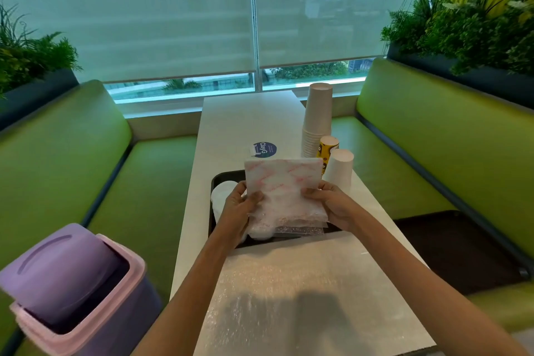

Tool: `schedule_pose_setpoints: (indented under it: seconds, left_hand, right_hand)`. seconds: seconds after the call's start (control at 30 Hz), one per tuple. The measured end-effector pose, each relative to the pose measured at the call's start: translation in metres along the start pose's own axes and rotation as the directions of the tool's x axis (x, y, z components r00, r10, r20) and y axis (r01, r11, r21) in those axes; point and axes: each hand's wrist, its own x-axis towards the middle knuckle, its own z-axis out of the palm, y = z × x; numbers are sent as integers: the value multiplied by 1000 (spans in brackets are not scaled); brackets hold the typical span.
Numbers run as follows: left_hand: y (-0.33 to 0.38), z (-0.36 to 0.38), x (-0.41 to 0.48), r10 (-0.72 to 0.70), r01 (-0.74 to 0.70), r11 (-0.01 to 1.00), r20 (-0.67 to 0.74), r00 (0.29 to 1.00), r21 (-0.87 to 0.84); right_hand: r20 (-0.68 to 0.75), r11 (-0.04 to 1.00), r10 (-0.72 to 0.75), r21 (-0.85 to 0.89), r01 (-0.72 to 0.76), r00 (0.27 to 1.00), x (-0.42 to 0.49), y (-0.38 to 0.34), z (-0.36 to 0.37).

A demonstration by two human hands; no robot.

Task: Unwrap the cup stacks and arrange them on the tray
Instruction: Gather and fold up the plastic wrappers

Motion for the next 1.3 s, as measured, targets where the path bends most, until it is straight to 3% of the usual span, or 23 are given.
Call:
schedule_pose_setpoints:
  seconds: [0.13,0.23,0.37,0.5,0.63,0.77,0.9,1.0,1.13,1.23,1.3]
  left_hand:
    - [6,-4,-7,-8,8,1000,-10,1000,17]
    - [6,-6,-9,0,1,1000,-28,1000,16]
    - [1,-19,-12,87,-87,996,-15,996,30]
    - [2,-26,-16,174,-166,975,-48,984,146]
    - [-2,-36,-17,150,-137,983,-109,983,123]
    - [-8,-52,-24,-20,15,999,-130,991,-36]
    - [-10,-67,-37,-118,123,990,-69,991,73]
    - [-12,-87,-45,-119,128,979,-66,991,156]
    - [-15,-119,-54,-137,148,977,-82,987,152]
    - [-11,-145,-64,-187,210,965,-147,971,157]
    - [-10,-170,-66,-137,201,953,-267,954,228]
  right_hand:
    - [20,998,27,-49,-26,999,-4,-3,3]
    - [15,991,134,-18,-134,991,-3,3,4]
    - [43,952,296,69,-298,954,-3,14,5]
    - [43,940,319,113,-322,947,-2,11,15]
    - [-42,965,259,-22,-260,965,3,9,27]
    - [-53,985,169,-23,-171,984,14,11,41]
    - [-57,989,130,-69,-134,990,24,19,58]
    - [-64,984,78,-153,-86,995,33,29,75]
    - [-44,964,-3,-264,-8,999,47,39,101]
    - [8,931,-51,-361,51,999,58,47,127]
    - [84,884,-96,-451,124,992,63,52,146]
